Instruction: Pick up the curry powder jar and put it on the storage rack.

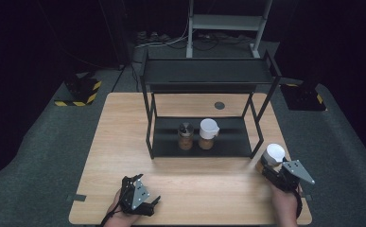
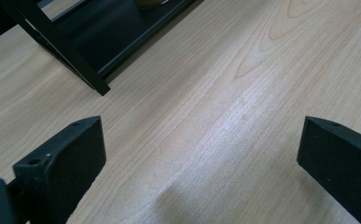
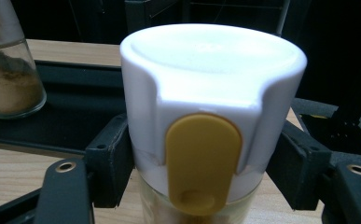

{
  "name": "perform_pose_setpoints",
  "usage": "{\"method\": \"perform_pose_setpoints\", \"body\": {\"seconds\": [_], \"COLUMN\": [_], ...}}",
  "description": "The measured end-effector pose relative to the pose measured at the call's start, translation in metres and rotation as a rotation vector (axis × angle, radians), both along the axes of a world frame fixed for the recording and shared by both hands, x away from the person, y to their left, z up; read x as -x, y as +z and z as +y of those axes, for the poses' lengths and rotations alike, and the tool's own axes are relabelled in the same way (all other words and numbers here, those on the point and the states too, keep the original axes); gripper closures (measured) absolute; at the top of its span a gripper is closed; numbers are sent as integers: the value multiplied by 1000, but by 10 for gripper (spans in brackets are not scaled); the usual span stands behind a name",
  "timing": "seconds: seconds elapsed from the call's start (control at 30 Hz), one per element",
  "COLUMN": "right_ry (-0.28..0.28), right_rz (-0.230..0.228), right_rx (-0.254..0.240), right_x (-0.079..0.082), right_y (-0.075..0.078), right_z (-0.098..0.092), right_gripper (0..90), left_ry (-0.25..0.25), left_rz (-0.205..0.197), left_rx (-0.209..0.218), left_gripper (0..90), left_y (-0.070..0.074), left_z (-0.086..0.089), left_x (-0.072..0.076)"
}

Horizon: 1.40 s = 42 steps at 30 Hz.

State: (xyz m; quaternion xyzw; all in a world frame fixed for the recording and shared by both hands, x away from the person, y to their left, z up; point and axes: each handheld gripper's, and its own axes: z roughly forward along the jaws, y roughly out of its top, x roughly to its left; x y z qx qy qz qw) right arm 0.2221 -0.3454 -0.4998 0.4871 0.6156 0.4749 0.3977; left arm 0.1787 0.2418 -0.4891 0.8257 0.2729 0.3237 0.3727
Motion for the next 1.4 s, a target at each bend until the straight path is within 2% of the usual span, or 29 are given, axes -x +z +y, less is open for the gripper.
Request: {"method": "perform_pose_setpoints", "body": {"seconds": [0.3,0.53,1.17,1.4], "right_ry": [-7,-3,55,80], "right_rz": [0,-26,-75,-75], "right_rx": [1,-9,-3,-3], "right_x": [1,12,30,31], "right_y": [1,7,18,19], "right_z": [1,-1,10,14], "right_gripper": [307,307,307,307], "left_ry": [-2,-5,-9,-10], "left_rz": [1,5,4,4], "left_rx": [3,5,7,9], "left_gripper": [15,15,15,15], "left_y": [0,0,0,0], "left_z": [1,1,2,2], "left_x": [0,-1,-1,-1]}}
